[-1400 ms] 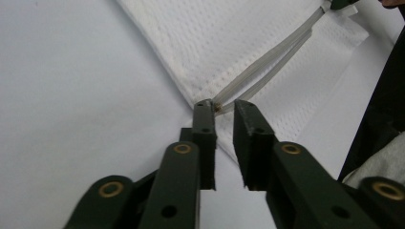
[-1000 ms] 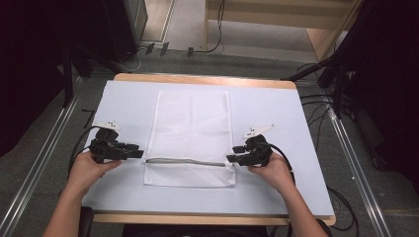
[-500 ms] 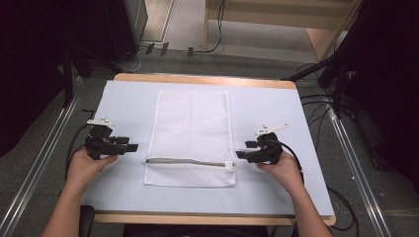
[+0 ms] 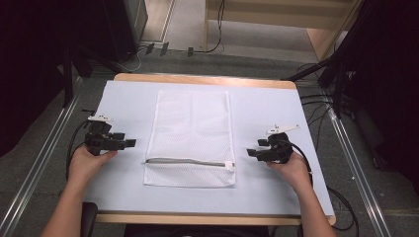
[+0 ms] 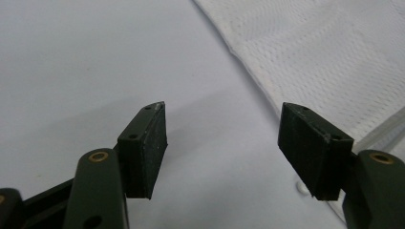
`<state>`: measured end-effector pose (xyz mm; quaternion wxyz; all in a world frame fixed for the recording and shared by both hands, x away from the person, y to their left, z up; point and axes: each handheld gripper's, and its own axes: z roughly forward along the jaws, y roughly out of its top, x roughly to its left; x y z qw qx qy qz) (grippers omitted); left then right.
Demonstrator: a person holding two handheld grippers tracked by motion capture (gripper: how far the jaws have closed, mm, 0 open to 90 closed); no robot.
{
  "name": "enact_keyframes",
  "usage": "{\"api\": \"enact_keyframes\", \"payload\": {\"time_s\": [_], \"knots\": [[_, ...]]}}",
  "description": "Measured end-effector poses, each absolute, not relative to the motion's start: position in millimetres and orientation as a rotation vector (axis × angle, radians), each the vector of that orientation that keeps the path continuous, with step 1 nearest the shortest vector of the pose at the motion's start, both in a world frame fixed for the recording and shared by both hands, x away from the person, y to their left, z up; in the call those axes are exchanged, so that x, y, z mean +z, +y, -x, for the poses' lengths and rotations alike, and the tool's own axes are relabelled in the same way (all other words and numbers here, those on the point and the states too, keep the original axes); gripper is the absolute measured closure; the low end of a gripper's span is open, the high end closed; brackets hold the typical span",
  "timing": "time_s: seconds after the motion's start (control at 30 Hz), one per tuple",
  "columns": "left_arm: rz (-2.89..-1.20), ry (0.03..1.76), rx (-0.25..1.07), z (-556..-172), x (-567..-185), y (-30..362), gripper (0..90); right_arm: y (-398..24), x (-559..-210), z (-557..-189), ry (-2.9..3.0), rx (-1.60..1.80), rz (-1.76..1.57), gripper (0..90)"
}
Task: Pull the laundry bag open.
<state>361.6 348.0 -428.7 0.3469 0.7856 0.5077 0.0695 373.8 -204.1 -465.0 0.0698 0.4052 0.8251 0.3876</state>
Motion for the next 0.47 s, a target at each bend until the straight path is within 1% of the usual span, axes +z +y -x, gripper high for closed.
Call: {"api": "enact_keyframes", "payload": {"time_s": [0.23, 0.47], "knots": [[-2.040, 1.328, 0.191, -365.9, -430.6, 347.5, 31.8, -212.7, -468.7, -374.4, 2.454, 1.153, -1.265, 32.6], [-2.058, 1.332, 0.195, -368.6, -433.0, 347.2, 30.6, -211.7, -470.9, -374.4, 2.461, 1.140, -1.266, 31.9]]}}
